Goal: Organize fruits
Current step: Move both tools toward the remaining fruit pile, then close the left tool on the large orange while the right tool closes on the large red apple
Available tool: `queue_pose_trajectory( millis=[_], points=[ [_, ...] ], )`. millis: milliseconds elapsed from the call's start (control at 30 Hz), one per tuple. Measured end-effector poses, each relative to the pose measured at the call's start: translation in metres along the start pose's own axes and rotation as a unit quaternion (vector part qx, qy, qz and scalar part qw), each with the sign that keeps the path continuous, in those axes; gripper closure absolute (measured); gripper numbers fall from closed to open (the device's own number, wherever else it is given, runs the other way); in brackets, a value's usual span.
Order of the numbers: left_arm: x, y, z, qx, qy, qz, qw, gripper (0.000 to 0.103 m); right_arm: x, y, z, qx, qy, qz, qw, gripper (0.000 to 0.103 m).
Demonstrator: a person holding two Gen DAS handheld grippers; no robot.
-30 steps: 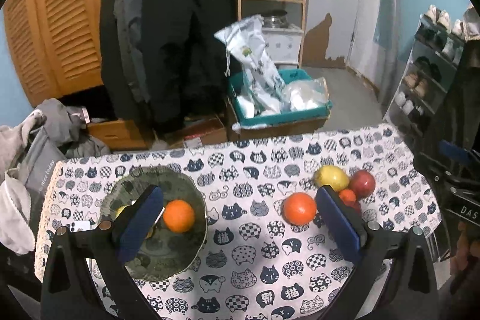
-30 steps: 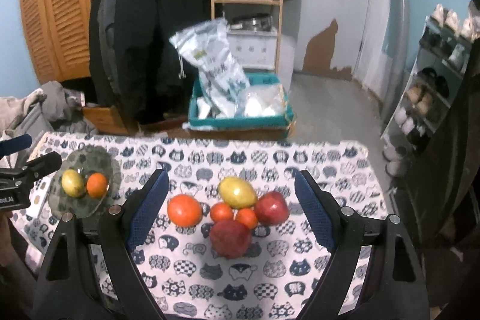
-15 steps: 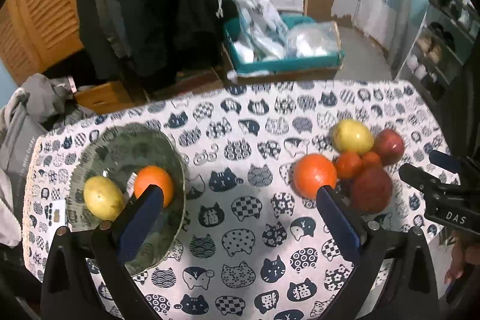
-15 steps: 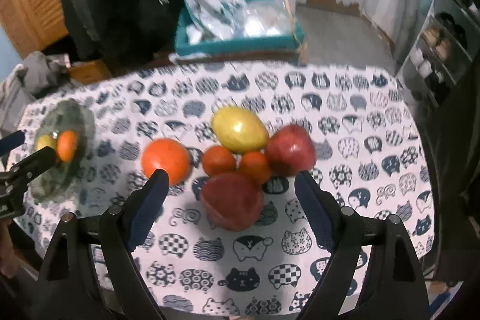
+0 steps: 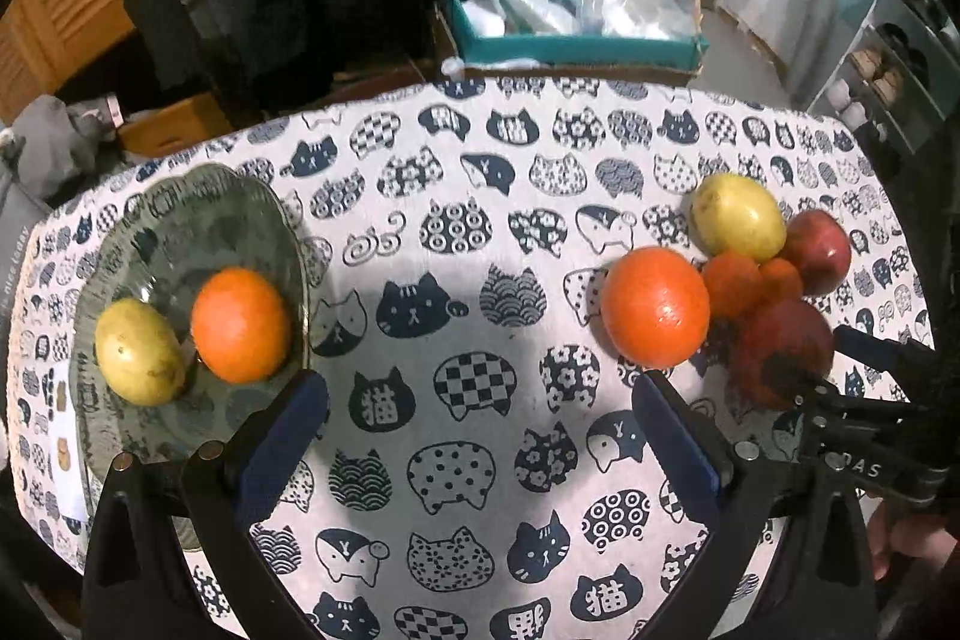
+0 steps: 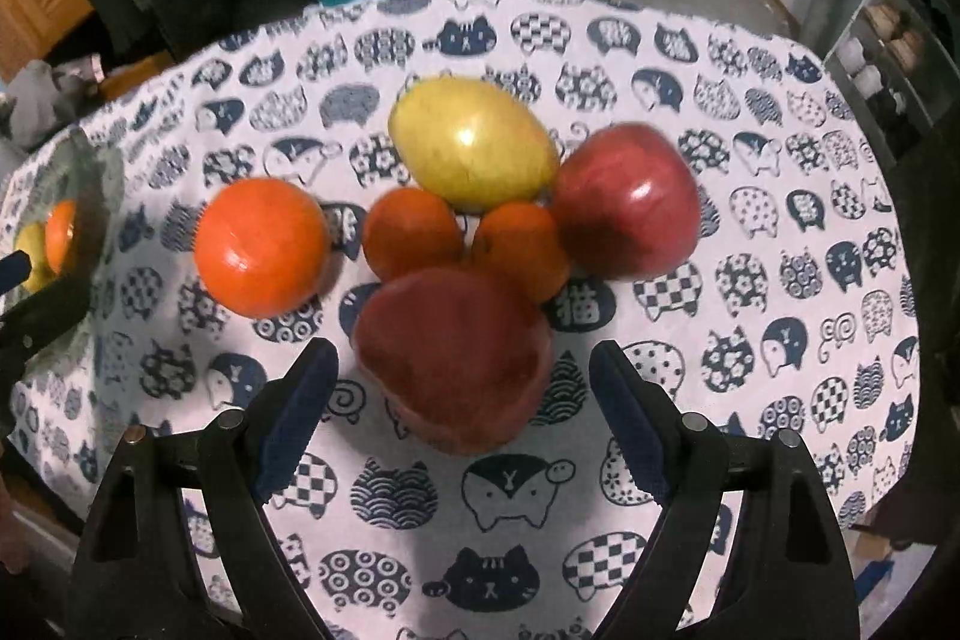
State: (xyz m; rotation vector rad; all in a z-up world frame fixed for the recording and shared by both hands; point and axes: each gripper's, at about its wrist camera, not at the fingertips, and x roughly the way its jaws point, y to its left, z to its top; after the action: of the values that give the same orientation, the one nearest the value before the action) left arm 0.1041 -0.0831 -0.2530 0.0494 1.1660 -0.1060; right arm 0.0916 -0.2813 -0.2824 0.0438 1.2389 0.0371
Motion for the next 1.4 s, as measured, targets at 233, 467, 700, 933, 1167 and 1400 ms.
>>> queue_pose_trajectory(
  millis=[233,467,700,933,1167,1400],
  points=[
    [0.010,-0.002,-0.002,0.005,0.009,-0.004,0.9999,0.001,0.026,0.001,-0.004,0.000,0.017,0.001,1.000,0.018],
    [0.015,-0.009,0.003,0.007,0.013,-0.017,0.9997,0.001,0.030,0.002,-0.006,-0.010,0.007,0.013,1.000,0.025],
    [0.021,-0.035,0.011,0.028,0.011,-0.038,0.9988,0.001,0.017,-0.013,-0.014,-0.006,-0.016,0.016,1.000,0.026],
    [0.037,-0.063,0.021,0.049,0.020,-0.053,0.9972,0.001,0.000,-0.042,-0.011,0.012,-0.040,0.006,0.999,0.026],
    [0.056,-0.080,0.022,0.060,0.036,-0.054,0.9961,0.001,-0.011,-0.060,-0.010,0.027,-0.057,0.006,0.998,0.026],
    [0.070,-0.084,0.025,0.056,0.046,-0.066,0.9951,0.001,-0.015,-0.064,-0.006,0.030,-0.067,0.009,0.997,0.026]
  ],
)
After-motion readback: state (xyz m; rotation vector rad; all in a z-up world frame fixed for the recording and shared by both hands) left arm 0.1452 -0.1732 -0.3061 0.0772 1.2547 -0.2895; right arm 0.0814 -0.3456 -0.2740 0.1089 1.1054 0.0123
